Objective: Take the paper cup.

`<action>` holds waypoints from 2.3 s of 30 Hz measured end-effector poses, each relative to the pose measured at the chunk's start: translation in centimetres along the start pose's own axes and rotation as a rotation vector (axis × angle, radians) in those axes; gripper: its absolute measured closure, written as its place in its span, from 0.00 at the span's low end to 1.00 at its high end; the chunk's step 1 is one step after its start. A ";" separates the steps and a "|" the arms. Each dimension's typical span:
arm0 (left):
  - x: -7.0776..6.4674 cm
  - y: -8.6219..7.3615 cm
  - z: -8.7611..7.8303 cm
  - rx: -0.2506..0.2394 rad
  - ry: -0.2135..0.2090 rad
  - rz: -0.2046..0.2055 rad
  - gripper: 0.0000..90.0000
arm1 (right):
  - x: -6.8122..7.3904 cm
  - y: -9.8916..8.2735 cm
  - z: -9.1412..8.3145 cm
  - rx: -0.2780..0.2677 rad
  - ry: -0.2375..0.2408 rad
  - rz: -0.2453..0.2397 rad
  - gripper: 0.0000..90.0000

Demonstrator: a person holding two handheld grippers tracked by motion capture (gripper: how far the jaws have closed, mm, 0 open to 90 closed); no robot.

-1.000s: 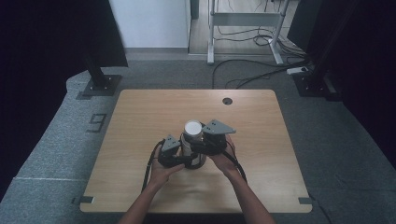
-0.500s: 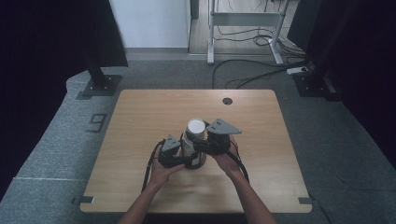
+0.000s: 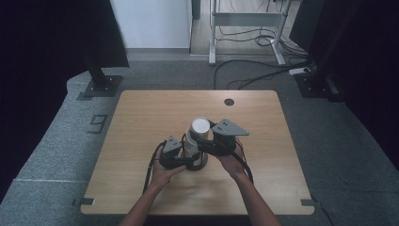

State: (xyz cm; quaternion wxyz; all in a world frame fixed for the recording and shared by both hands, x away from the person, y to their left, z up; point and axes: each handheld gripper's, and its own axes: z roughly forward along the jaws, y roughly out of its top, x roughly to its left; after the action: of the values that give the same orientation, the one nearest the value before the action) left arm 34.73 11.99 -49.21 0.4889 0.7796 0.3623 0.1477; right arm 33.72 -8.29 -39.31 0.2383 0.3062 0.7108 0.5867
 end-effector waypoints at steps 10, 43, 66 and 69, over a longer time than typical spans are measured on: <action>0.0 0.0 0.0 0.002 0.001 0.002 0.22 | -0.3 0.8 -1.2 -0.034 -0.007 -0.001 0.37; 0.0 0.0 -0.2 -0.004 0.006 -0.004 0.22 | -1.6 -0.6 -5.4 -0.060 -0.035 0.018 0.37; -0.1 -0.4 -0.6 -0.007 -0.009 -0.032 0.20 | -1.6 -5.3 -6.7 -0.019 -0.041 0.056 0.37; -0.1 -0.4 -0.8 -0.010 -0.011 -0.036 0.20 | -1.6 -5.8 -6.6 -0.011 -0.042 0.058 0.37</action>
State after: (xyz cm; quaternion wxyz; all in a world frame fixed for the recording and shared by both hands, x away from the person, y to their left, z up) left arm 34.02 12.53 -49.12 0.4972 0.7714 0.3728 0.1365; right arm 29.37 -14.68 -43.67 0.2374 0.3376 0.6932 0.5909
